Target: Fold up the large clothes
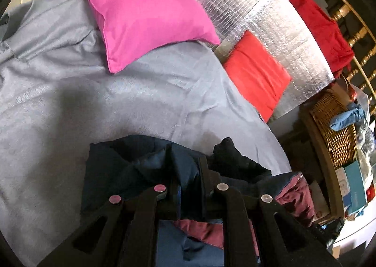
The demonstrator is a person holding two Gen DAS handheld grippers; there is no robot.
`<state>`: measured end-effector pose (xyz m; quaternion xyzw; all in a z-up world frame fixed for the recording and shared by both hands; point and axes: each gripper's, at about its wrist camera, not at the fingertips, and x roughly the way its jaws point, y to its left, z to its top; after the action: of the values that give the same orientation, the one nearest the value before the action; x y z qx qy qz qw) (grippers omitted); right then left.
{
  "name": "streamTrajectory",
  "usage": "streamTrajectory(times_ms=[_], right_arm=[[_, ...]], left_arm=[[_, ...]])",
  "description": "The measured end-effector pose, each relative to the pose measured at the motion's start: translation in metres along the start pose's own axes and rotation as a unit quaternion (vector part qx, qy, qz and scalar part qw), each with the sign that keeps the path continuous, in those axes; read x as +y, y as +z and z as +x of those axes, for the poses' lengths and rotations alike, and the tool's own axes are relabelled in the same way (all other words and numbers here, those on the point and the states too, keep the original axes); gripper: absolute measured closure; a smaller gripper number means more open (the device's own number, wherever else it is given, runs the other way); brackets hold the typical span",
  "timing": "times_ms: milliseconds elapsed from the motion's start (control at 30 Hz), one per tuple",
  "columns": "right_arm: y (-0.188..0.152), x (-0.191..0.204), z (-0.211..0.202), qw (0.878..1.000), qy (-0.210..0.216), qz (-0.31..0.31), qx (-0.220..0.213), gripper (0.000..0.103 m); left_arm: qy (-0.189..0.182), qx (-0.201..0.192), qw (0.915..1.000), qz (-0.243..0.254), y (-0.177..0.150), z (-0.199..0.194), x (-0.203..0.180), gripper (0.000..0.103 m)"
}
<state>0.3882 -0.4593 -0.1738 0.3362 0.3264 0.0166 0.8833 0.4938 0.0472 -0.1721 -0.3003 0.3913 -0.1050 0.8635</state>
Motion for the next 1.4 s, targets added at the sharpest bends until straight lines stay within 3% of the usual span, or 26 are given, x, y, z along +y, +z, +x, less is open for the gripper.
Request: streamTrajectory(times_ms=[167, 233, 300, 333, 367, 400, 433, 467, 533, 567, 700, 767, 833, 933, 1067, 1267, 1400], right_arm=[[0.003, -0.013, 0.019, 0.999, 0.002, 0.035, 0.024, 0.088], [0.005, -0.018, 0.020, 0.998, 0.011, 0.053, 0.035, 0.085], [0.005, -0.019, 0.016, 0.997, 0.030, 0.063, 0.035, 0.079], [0.006, -0.018, 0.012, 0.997, 0.038, 0.064, 0.031, 0.073], [0.007, -0.016, 0.008, 0.997, 0.043, 0.063, 0.026, 0.059], [0.008, -0.013, 0.002, 0.997, 0.048, 0.059, 0.017, 0.048], [0.009, -0.007, -0.008, 0.997, 0.052, 0.050, 0.001, 0.025], [0.009, -0.002, -0.019, 0.998, 0.051, 0.038, -0.024, 0.016], [0.009, 0.012, -0.046, 0.995, 0.059, 0.007, -0.079, 0.016], [0.010, 0.019, -0.055, 0.994, 0.065, -0.008, -0.086, 0.016], [0.002, 0.048, -0.062, 0.994, 0.083, -0.060, -0.040, 0.022], [-0.012, 0.066, -0.054, 0.992, 0.089, -0.090, 0.002, 0.049], [-0.025, 0.083, -0.039, 0.989, 0.087, -0.114, 0.048, 0.057], [-0.047, 0.111, -0.012, 0.983, 0.072, -0.147, 0.087, 0.057], [-0.068, 0.139, 0.020, 0.976, 0.064, -0.163, 0.126, 0.057], [-0.069, 0.171, 0.089, 0.972, 0.011, -0.163, 0.169, 0.057], [-0.054, 0.149, 0.133, 0.980, -0.019, -0.095, 0.176, 0.056]], left_arm=[[0.012, 0.018, 0.9996, -0.018, 0.001, 0.018, 0.006, 0.085], [0.005, 0.026, 0.9993, -0.028, 0.001, 0.019, 0.007, 0.076], [-0.023, 0.021, 0.9987, -0.041, 0.003, 0.015, 0.008, 0.043], [-0.040, 0.012, 0.9979, -0.049, 0.004, 0.009, 0.007, 0.035], [-0.048, -0.012, 0.9973, -0.054, 0.006, -0.003, 0.005, 0.024], [-0.051, -0.047, 0.9963, -0.052, 0.007, -0.018, 0.001, 0.019], [-0.055, -0.068, 0.9951, -0.046, 0.008, -0.029, -0.002, 0.017], [-0.062, -0.093, 0.9931, -0.035, 0.009, -0.044, -0.007, 0.015], [-0.058, -0.115, 0.9915, -0.015, 0.008, -0.065, -0.016, 0.014], [-0.051, -0.117, 0.9918, -0.009, 0.007, -0.070, -0.018, 0.014], [-0.006, -0.096, 0.9951, 0.023, -0.010, -0.084, -0.025, 0.014], [0.029, -0.078, 0.9957, 0.040, -0.019, -0.084, -0.026, 0.014], [0.063, -0.065, 0.9947, 0.048, -0.027, -0.082, -0.024, 0.014], [0.106, -0.041, 0.9917, 0.060, -0.036, -0.073, -0.021, 0.014], [0.180, -0.011, 0.9803, 0.079, -0.041, -0.055, -0.016, 0.014], [0.192, 0.007, 0.9770, 0.093, -0.041, -0.042, -0.012, 0.014], [0.212, 0.026, 0.9734, 0.081, -0.038, -0.032, -0.002, 0.014]])
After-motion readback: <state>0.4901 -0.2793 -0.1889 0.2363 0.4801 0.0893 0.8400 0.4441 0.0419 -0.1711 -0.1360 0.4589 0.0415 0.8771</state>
